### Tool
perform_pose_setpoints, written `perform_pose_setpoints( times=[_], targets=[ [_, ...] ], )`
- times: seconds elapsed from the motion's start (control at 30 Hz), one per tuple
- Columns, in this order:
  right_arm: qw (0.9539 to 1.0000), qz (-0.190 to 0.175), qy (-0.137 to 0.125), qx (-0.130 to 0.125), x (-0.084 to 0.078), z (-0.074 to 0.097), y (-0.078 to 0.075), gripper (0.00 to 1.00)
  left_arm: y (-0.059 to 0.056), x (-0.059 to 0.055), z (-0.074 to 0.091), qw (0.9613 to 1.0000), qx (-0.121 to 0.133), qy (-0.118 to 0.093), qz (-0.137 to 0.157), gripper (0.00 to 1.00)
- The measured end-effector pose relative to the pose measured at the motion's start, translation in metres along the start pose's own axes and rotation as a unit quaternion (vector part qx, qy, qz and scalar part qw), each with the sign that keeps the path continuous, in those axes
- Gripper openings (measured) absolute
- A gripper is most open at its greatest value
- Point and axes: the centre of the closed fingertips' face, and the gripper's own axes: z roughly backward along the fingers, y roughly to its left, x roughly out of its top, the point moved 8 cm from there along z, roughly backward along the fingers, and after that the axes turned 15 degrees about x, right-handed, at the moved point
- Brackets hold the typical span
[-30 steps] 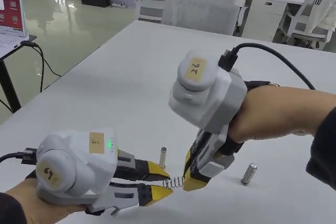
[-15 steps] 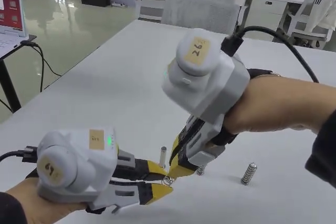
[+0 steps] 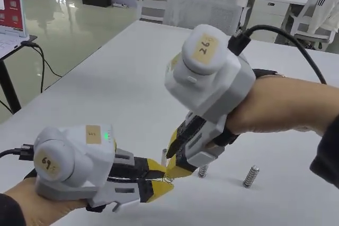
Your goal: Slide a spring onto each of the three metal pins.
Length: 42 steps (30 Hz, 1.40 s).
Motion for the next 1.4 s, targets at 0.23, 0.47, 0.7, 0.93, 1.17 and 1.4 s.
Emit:
perform_pose_setpoints(
  times=[0.23,0.47,0.7,0.93,1.17,1.4],
  targets=[
    [0.9998,-0.008,0.016,0.003,-0.010,-0.004,0.000,0.15,0.002,0.001,0.000,1.0000,0.005,-0.002,0.003,0.02],
    [0.9998,-0.018,0.001,0.004,-0.011,-0.007,-0.003,0.09,0.002,0.000,0.001,0.9999,0.006,-0.006,0.007,0.02],
    [0.9997,-0.022,-0.006,0.000,-0.007,-0.006,-0.006,0.08,0.004,0.001,0.001,0.9998,0.013,-0.009,0.011,0.02],
    [0.9998,-0.021,-0.002,-0.003,-0.003,-0.005,-0.010,0.08,0.006,-0.001,0.000,0.9996,0.021,-0.003,0.017,0.05],
    [0.9987,-0.041,-0.013,-0.028,-0.005,0.007,-0.027,0.08,0.011,-0.005,-0.001,0.9992,0.035,0.006,0.017,0.15],
    [0.9969,-0.057,-0.010,-0.053,-0.009,0.007,-0.046,0.08,0.016,-0.007,0.001,0.9982,0.052,0.009,0.028,0.25]
  ],
)
